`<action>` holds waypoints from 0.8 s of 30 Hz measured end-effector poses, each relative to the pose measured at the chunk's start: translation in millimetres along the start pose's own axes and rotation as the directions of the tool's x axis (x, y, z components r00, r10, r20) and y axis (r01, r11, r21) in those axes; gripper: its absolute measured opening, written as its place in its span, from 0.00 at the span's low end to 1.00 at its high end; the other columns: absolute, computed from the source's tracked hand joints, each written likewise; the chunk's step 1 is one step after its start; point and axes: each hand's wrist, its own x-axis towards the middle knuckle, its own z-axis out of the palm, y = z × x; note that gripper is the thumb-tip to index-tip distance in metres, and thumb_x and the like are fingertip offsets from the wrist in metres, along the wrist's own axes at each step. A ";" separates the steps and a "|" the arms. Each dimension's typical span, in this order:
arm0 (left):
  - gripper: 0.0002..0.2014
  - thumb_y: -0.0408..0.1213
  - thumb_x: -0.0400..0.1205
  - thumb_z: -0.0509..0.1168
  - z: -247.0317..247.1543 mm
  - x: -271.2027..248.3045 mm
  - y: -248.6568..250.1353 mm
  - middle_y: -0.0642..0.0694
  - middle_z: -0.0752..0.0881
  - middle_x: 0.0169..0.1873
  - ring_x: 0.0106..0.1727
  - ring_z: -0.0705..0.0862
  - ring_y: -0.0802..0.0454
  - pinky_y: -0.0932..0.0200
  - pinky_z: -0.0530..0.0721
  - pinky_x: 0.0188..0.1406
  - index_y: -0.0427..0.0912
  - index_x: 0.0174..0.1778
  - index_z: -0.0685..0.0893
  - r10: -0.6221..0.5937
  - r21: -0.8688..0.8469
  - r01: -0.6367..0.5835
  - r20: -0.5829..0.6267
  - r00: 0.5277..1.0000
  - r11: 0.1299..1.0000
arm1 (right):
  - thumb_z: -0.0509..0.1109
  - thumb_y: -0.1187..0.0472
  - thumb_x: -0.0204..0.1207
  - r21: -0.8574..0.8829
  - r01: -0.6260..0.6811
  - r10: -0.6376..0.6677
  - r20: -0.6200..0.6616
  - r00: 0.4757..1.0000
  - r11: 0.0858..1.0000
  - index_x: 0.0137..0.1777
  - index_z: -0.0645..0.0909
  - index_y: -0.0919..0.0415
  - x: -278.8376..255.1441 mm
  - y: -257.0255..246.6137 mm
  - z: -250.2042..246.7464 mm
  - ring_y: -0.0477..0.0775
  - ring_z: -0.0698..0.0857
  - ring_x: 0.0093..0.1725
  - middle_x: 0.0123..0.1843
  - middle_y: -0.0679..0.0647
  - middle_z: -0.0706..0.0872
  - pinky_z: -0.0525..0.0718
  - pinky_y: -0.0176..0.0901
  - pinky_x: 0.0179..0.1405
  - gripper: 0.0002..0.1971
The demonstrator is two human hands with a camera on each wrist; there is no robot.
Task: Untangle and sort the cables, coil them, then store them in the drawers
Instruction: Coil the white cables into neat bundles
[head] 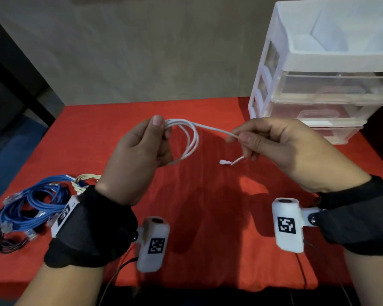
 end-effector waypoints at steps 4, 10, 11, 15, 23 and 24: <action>0.18 0.42 0.94 0.50 -0.6 4.1 -1.0 0.53 0.60 0.23 0.26 0.57 0.55 0.54 0.56 0.29 0.39 0.41 0.74 0.002 -0.005 -0.003 -0.107 0.994 1.000 | 0.73 0.59 0.83 -0.246 0.004 -0.003 0.007 1.000 0.969 0.52 0.88 0.49 -2.2 1.2 -5.8 0.47 0.89 0.48 0.47 0.47 0.91 0.81 0.41 0.54 0.04; 0.18 0.44 0.94 0.50 -2.5 5.1 -4.2 0.52 0.60 0.24 0.27 0.56 0.55 0.62 0.64 0.26 0.41 0.41 0.75 -0.038 -0.051 0.032 -0.130 0.991 0.998 | 0.71 0.65 0.84 -0.166 0.004 -0.004 0.002 1.000 0.986 0.52 0.87 0.60 -0.6 5.9 -2.8 0.46 0.90 0.46 0.47 0.49 0.93 0.86 0.38 0.45 0.04; 0.18 0.44 0.94 0.50 -3.4 5.7 -6.3 0.52 0.60 0.24 0.26 0.56 0.55 0.62 0.63 0.26 0.41 0.42 0.75 -0.030 -0.027 0.027 -0.127 0.991 0.999 | 0.70 0.67 0.84 -0.088 0.026 -0.029 -0.034 0.999 0.996 0.53 0.86 0.64 0.6 4.6 -2.4 0.51 0.91 0.46 0.47 0.54 0.93 0.88 0.42 0.44 0.04; 0.20 0.52 0.90 0.53 -5.6 3.4 -14.8 0.57 0.69 0.19 0.22 0.65 0.57 0.58 0.65 0.26 0.44 0.40 0.78 0.101 0.329 -0.085 -0.030 0.994 0.941 | 0.70 0.64 0.81 0.275 0.094 -0.013 -0.282 0.959 0.957 0.49 0.86 0.62 2.1 -8.9 -7.0 0.55 0.84 0.38 0.39 0.57 0.88 0.79 0.44 0.36 0.04; 0.20 0.47 0.93 0.51 9.3 4.0 -16.5 0.55 0.70 0.21 0.24 0.67 0.54 0.57 0.73 0.26 0.41 0.41 0.78 0.093 0.263 -0.028 -0.238 0.967 0.964 | 0.72 0.60 0.71 0.551 0.018 0.012 -0.050 0.999 0.834 0.48 0.88 0.62 -8.7 -34.1 13.7 0.54 0.89 0.36 0.41 0.60 0.91 0.84 0.37 0.32 0.08; 0.19 0.44 0.94 0.51 12.7 2.9 -17.0 0.55 0.70 0.21 0.24 0.68 0.55 0.57 0.72 0.26 0.39 0.42 0.77 0.064 0.231 -0.010 -0.229 0.971 0.973 | 0.71 0.63 0.72 0.601 0.020 0.010 -0.047 0.999 0.799 0.48 0.87 0.62 -7.6 -34.8 19.7 0.56 0.92 0.39 0.44 0.61 0.92 0.88 0.39 0.36 0.08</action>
